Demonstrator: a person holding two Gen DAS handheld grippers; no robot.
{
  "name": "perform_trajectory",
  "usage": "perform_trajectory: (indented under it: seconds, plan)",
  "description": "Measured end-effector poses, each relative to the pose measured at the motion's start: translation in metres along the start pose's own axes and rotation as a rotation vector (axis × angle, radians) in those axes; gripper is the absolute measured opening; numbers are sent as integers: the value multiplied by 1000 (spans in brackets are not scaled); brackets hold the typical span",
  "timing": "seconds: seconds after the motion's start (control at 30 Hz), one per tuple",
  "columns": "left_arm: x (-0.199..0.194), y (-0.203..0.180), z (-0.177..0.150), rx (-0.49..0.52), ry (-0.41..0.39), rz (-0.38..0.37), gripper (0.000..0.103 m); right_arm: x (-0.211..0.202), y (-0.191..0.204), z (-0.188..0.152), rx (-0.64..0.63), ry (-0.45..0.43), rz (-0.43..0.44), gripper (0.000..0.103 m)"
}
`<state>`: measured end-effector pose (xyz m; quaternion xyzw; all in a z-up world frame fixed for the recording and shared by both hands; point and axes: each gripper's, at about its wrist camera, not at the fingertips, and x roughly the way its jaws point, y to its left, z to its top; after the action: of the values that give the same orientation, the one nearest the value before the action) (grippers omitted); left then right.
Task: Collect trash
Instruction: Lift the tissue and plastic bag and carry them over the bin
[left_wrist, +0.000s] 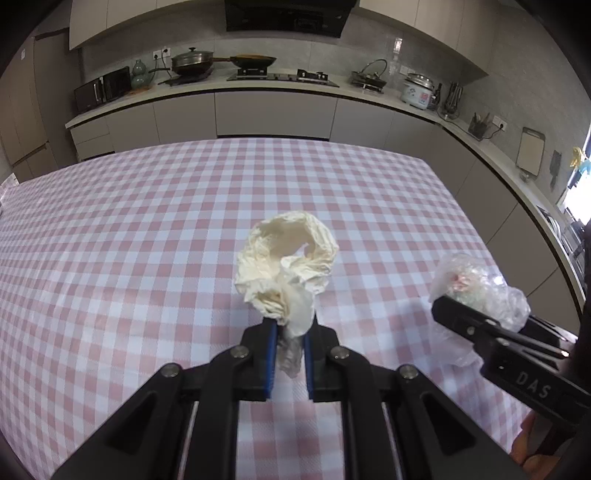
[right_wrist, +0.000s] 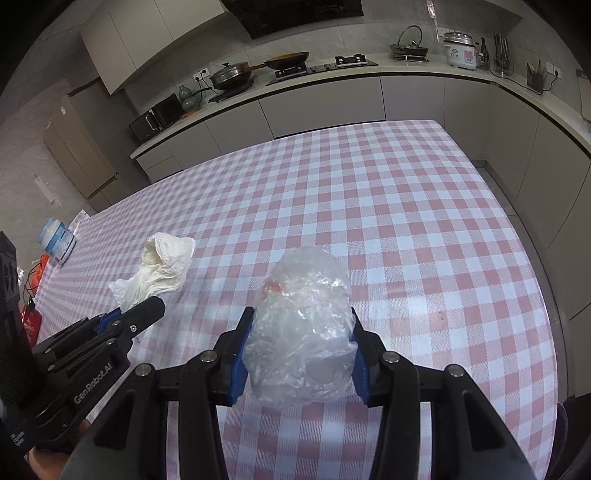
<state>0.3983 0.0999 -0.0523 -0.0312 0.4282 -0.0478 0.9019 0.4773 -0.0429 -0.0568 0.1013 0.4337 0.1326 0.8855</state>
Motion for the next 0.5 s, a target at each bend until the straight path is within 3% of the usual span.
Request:
perform_trajectory:
  seconds: [0.3,0.5]
  plan:
    - [-29,-26,-24,13,-17,-9,13,-36,-11,-34,-7,-15,26,48]
    - [-50,-54,-48,25,-30,-14,13,-73,-40,-58,1,-39,30,48]
